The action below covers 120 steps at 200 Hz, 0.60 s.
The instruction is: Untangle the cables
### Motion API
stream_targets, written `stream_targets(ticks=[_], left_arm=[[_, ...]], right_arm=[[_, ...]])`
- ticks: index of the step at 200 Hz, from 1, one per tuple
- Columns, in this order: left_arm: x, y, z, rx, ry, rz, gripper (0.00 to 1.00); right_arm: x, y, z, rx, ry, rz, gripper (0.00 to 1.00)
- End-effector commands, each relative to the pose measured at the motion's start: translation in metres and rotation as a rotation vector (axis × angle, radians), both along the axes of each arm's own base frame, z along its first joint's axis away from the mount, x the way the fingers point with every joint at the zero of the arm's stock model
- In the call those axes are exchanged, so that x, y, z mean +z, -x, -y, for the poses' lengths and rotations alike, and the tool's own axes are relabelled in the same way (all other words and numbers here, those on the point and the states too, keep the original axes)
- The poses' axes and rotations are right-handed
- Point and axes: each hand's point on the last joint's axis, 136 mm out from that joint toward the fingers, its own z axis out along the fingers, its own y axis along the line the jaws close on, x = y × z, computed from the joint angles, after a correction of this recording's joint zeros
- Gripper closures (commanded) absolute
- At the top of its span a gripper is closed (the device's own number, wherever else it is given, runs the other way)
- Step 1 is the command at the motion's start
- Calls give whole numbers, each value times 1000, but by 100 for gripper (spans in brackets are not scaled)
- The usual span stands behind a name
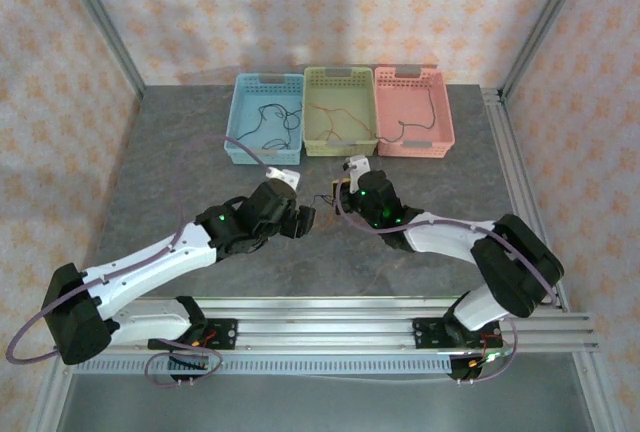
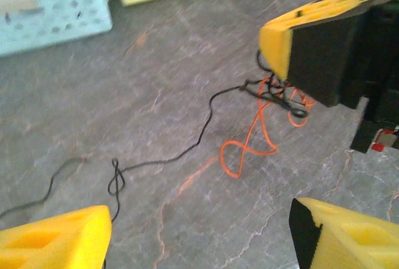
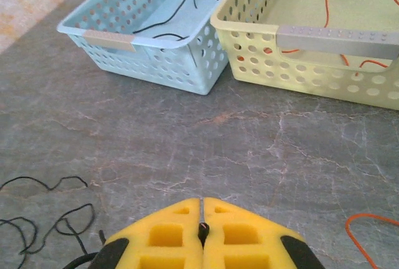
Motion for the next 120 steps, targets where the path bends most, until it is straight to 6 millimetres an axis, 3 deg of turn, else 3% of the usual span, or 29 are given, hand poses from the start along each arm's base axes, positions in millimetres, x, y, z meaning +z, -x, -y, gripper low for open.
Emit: stream_targets(ticks=[1,36,82,120], left_arm=[[35,-10,25,-162,30,184,25],[35,1,49,-404,13,325,25],[25,-13,34,-407,-193,375,23],[4,-14,57,-535,-225,359,27]], right_arm=[[5,11,-3,56,-54,-34,100],[20,20,-8,113,-109,-18,100],[26,25,-10,138,-135,-7,100],[26,26,-10,142,-143,-4,100]])
